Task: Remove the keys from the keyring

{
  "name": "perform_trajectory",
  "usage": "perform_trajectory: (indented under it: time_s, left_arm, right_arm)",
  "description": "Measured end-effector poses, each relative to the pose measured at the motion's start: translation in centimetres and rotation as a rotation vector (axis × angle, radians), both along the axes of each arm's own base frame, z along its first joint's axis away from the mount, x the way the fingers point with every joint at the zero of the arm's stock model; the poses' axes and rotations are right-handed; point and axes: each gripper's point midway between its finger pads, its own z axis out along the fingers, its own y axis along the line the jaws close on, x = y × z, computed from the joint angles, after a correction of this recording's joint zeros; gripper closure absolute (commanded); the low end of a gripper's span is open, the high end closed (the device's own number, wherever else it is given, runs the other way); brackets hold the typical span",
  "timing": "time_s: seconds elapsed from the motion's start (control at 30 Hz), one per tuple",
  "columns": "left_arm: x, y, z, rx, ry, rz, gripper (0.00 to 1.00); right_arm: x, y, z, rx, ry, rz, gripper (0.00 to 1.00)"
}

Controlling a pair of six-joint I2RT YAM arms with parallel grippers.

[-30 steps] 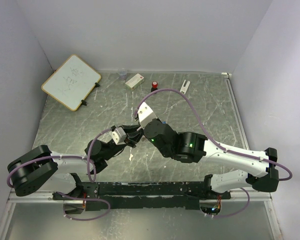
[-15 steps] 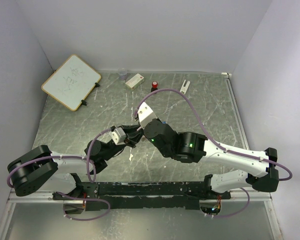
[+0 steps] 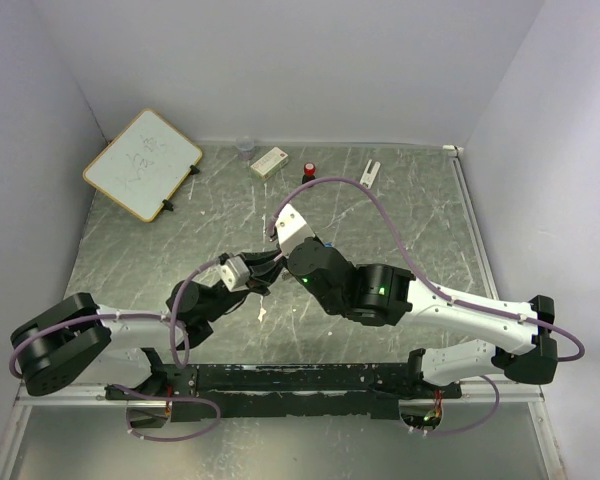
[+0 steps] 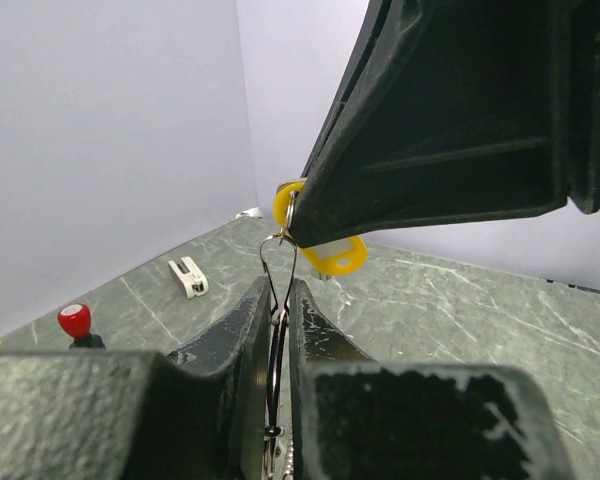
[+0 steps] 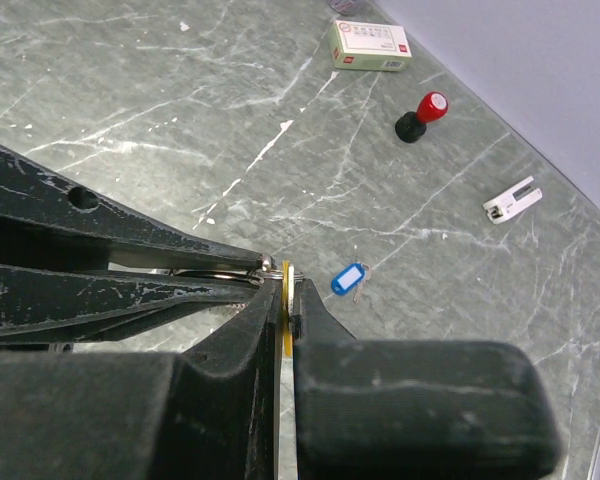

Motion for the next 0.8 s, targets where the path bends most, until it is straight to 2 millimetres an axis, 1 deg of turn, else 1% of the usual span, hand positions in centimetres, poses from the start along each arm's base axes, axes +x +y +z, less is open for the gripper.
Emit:
perform_trajectory:
  time_s: [0.23,0.33,0.47,0.67,0.8]
  left_arm:
    - [-0.3,0.6,0.4,0.006,-0.030,0.013,0.93]
    - [-0.2,0.6,0.2,0.026,-0.034,0.018,0.93]
    - [-0.4,0.6,0.0,0.046,-0.046,0.021,0.93]
    - [-0.5,1.0,0.7,0.049,-0.075,0.034,0.93]
    - [-0.6,1.2,1.0,0.050,-0.091,0.038,0.93]
  right_arm:
    - [0.2,0.1,-0.6,-0.022,-0.002,-0.015,1.00]
    - [0.4,0.3,-0.8,-0.036,-0.004,-0.021,1.00]
    - [0.6,0.5,-0.2,-0.044,-0.015,-0.027,1.00]
    - [0.7,0.5,0.9,-0.056,-0.029,-0.025,1.00]
    - [0.8,0.3,1.2,-0.064,-0.040,-0.028,1.00]
